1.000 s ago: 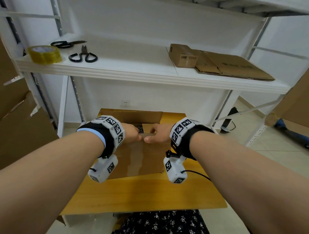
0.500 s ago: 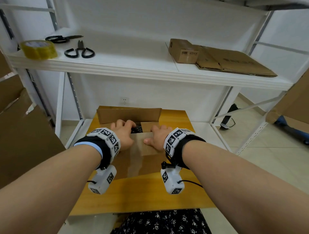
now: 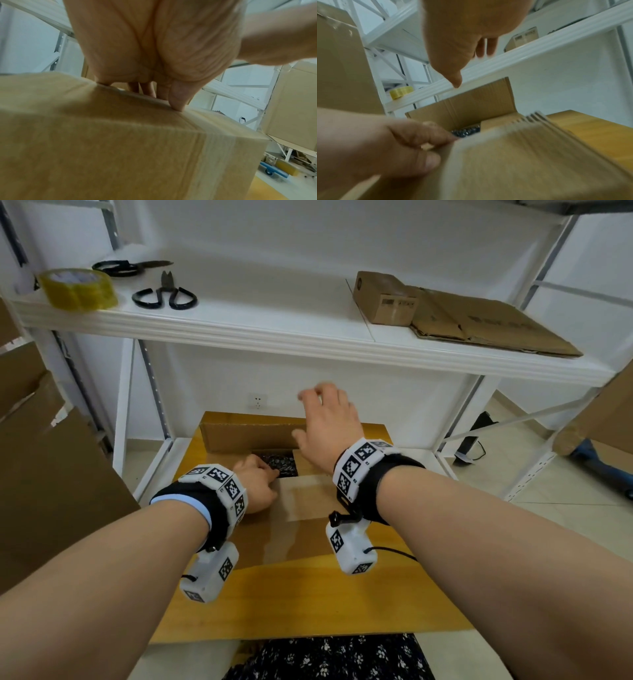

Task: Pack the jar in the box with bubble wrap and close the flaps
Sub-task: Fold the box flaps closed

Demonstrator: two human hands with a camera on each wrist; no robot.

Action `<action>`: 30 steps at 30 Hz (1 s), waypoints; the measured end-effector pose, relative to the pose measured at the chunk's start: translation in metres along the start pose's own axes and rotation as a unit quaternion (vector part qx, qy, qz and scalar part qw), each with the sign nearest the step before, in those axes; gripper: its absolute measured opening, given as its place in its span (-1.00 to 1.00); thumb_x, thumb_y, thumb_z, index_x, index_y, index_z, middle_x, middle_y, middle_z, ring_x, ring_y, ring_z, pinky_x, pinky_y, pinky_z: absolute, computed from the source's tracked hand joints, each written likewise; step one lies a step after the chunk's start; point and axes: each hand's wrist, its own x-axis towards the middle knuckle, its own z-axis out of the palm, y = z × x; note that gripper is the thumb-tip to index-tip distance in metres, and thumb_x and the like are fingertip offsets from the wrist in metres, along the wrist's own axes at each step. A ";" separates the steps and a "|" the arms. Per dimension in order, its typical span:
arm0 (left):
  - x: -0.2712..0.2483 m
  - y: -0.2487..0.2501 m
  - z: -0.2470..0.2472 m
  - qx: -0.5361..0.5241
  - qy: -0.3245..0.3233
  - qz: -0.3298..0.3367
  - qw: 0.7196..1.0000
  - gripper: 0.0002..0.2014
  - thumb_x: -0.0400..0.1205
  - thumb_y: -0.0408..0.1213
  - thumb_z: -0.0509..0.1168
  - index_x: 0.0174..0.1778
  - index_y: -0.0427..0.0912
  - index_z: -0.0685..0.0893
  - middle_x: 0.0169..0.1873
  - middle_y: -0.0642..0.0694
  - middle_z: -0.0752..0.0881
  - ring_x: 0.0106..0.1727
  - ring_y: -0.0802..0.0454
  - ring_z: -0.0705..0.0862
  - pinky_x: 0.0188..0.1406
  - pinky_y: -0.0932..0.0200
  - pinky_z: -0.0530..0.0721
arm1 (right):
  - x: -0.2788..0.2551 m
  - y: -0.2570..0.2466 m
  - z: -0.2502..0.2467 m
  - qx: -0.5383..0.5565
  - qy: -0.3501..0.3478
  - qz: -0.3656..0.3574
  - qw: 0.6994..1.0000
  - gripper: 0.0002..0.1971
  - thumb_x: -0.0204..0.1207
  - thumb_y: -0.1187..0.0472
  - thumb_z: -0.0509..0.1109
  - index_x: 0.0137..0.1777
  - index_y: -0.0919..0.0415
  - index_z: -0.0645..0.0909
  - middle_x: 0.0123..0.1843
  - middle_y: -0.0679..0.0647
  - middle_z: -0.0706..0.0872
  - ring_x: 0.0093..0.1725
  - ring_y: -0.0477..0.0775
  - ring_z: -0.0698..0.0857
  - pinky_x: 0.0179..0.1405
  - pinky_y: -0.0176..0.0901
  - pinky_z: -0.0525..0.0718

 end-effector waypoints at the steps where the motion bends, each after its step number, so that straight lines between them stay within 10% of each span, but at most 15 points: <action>1: 0.000 0.000 0.000 0.004 -0.003 0.000 1.000 -0.43 0.68 -0.05 0.15 0.65 0.12 0.22 0.53 -0.07 0.27 0.55 -0.10 0.25 0.52 -0.01 0.22 | 0.005 0.000 -0.002 -0.001 0.011 -0.001 1.000 -0.34 0.49 0.06 0.41 0.57 0.09 0.29 0.58 0.18 0.31 0.55 0.23 0.32 0.51 0.13 0.34; 4: -0.002 -0.001 0.002 0.009 -0.011 0.001 1.000 -0.43 0.69 -0.05 0.13 0.66 0.14 0.19 0.53 -0.06 0.28 0.56 -0.10 0.25 0.55 -0.06 0.17 | 0.019 0.005 -0.009 0.002 -0.085 0.047 0.995 -0.14 0.46 0.19 0.36 0.71 0.06 0.00 0.72 0.16 0.10 0.71 0.22 0.01 0.65 0.20 0.05; 6: -0.001 -0.002 0.003 0.008 -0.013 0.003 1.000 -0.42 0.69 -0.04 0.11 0.66 0.14 0.18 0.53 -0.05 0.28 0.57 -0.10 0.24 0.58 -0.09 0.11 | 0.021 0.011 -0.007 0.008 -0.156 0.091 0.984 -0.17 0.47 0.20 0.31 0.70 0.07 0.00 0.58 0.20 0.39 0.67 0.26 0.17 0.66 0.24 0.06; 10: -0.002 0.000 0.003 0.004 -0.015 0.001 1.000 -0.42 0.70 -0.05 0.11 0.67 0.12 0.17 0.55 -0.08 0.25 0.58 -0.12 0.22 0.58 -0.07 0.12 | 0.007 0.010 -0.001 0.008 -0.183 0.118 0.976 -0.47 0.52 0.28 0.22 0.51 0.12 0.32 -0.22 0.00 0.69 -0.14 0.14 0.68 0.49 0.13 0.41; 15: -0.002 0.002 0.003 0.007 -0.015 0.002 1.000 -0.43 0.71 -0.06 0.11 0.67 0.11 0.16 0.58 -0.11 0.23 0.59 -0.16 0.21 0.56 -0.05 0.17 | 0.004 0.007 -0.001 0.049 -0.243 0.103 0.963 -0.55 0.60 0.34 0.22 0.49 0.10 0.44 0.18 0.15 0.70 0.04 0.16 0.73 0.05 -0.01 0.77; 20: -0.008 -0.001 0.000 -0.007 -0.004 0.016 1.000 -0.45 0.69 -0.06 0.16 0.64 0.12 0.25 0.55 -0.09 0.34 0.54 -0.13 0.34 0.55 -0.11 0.29 | 0.002 0.001 0.010 -0.001 -0.290 0.066 0.955 -0.64 0.58 0.33 0.28 0.36 0.16 0.59 0.20 0.15 0.73 0.10 0.18 0.74 0.09 0.02 0.77; 24: -0.018 -0.005 -0.018 0.006 0.044 0.053 0.998 -0.57 0.62 -0.06 0.32 0.43 0.05 0.54 0.23 -0.04 0.68 0.20 -0.05 0.66 0.12 0.11 0.65 | -0.002 0.001 0.022 -0.055 -0.342 0.045 0.937 -0.66 0.62 0.30 0.23 0.33 0.16 0.66 0.23 0.15 0.75 0.15 0.18 0.75 0.11 -0.03 0.76; 30: -0.026 -0.003 -0.022 0.045 0.121 0.080 0.988 -0.75 0.56 -0.11 0.38 0.09 -0.04 0.53 -0.05 -0.01 0.69 -0.08 -0.05 0.66 -0.22 0.15 0.58 | -0.002 0.001 0.031 -0.109 -0.411 0.017 0.905 -0.62 0.65 0.23 0.24 0.46 0.13 0.57 0.33 0.11 0.70 0.23 0.16 0.72 0.21 0.00 0.72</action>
